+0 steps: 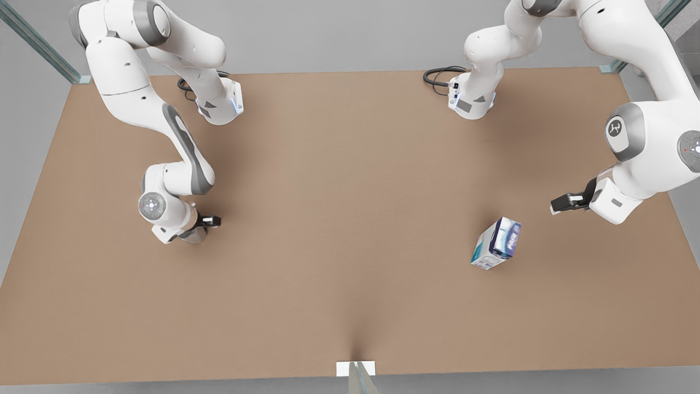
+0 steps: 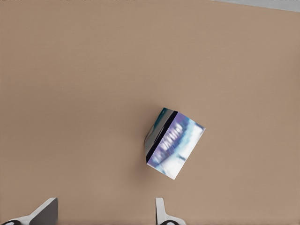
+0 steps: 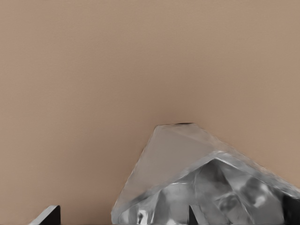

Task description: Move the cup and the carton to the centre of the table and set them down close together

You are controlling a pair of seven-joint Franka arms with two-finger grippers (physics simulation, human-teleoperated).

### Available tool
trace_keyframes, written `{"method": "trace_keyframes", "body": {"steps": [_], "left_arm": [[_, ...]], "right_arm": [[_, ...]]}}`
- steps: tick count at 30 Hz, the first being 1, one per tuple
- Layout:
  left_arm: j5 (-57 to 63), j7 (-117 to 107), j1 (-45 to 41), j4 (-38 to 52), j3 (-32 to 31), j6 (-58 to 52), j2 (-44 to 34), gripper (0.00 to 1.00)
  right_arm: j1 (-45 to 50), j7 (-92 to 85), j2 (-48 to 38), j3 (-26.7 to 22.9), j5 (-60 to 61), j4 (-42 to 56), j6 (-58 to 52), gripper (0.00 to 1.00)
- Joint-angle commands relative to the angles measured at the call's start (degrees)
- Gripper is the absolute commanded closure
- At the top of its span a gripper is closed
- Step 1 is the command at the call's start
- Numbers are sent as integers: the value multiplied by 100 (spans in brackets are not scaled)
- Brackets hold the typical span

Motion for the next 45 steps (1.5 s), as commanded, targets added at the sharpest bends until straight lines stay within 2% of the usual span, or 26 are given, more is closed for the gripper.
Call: {"method": "trace_keyframes", "body": {"steps": [1, 2, 3, 4, 5, 25, 33, 39, 45], "left_arm": [[-4, 0, 0, -1, 0, -1, 0, 0], [-4, 0, 0, -1, 0, -1, 0, 0], [-4, 0, 0, -1, 0, -10, 0, 0], [-4, 0, 0, -1, 0, -1, 0, 0], [-4, 0, 0, -1, 0, -10, 0, 0], [-13, 9, -9, -1, 0, -36, 8, 0], [-31, 9, -9, -1, 0, -36, 43, 0], [-31, 9, -9, -1, 0, -36, 44, 0], [-31, 70, 0, -45, 0, -36, 131, 0]], "right_arm": [[2, 11, 23, 0, -25, 9, -4, 0], [2, 19, 40, -9, -25, 9, -4, 9], [2, 11, 58, -9, -25, 18, -4, 30], [2, 11, 49, -9, -25, 53, -4, 60], [11, 11, 49, -9, -25, 123, -66, 79], [46, 125, -4, -18, -34, 308, -435, 79], [116, 125, -215, 35, -105, 581, -962, 79], [670, 696, -241, 53, -96, 949, -1217, 79], [1751, 2489, -144, 53, -34, 1468, -1217, 79]]}}
